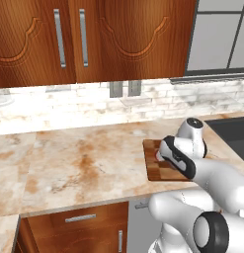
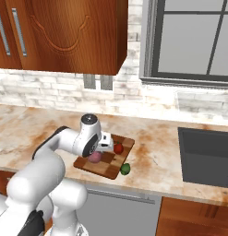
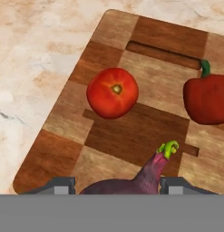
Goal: Place the avocado, onion, tomato, and bell pepper on the cutting board.
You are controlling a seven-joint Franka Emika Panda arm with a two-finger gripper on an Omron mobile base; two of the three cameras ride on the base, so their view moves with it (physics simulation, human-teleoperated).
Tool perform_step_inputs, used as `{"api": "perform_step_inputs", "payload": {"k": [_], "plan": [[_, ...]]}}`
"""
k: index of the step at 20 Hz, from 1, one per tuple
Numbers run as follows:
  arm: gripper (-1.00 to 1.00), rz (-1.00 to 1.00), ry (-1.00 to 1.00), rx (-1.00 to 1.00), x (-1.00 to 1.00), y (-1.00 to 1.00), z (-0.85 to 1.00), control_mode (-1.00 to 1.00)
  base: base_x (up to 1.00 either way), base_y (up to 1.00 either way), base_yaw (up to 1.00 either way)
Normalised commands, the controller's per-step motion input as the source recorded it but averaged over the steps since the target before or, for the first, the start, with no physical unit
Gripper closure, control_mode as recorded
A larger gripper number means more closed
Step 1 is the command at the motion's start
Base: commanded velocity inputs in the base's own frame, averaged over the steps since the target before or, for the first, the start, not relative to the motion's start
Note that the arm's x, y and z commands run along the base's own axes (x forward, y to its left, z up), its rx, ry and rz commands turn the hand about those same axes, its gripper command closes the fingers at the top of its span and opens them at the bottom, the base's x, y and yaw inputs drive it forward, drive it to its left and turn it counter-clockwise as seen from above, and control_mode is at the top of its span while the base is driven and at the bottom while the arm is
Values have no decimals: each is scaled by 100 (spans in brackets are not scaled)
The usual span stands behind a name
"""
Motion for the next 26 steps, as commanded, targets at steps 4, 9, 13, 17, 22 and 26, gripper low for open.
{"api": "perform_step_inputs", "payload": {"k": [4,9,13,17,22,26], "plan": [[100,0,0,0,19,0,-27,-100,0,0,0],[100,0,0,0,22,0,-23,-100,0,0,0],[100,0,0,0,21,0,-20,-100,0,0,0],[100,0,0,0,21,0,-23,-100,0,0,0],[100,0,0,0,17,0,-25,-100,0,0,0],[-100,0,0,0,1,0,-20,-100,0,0,0]]}}
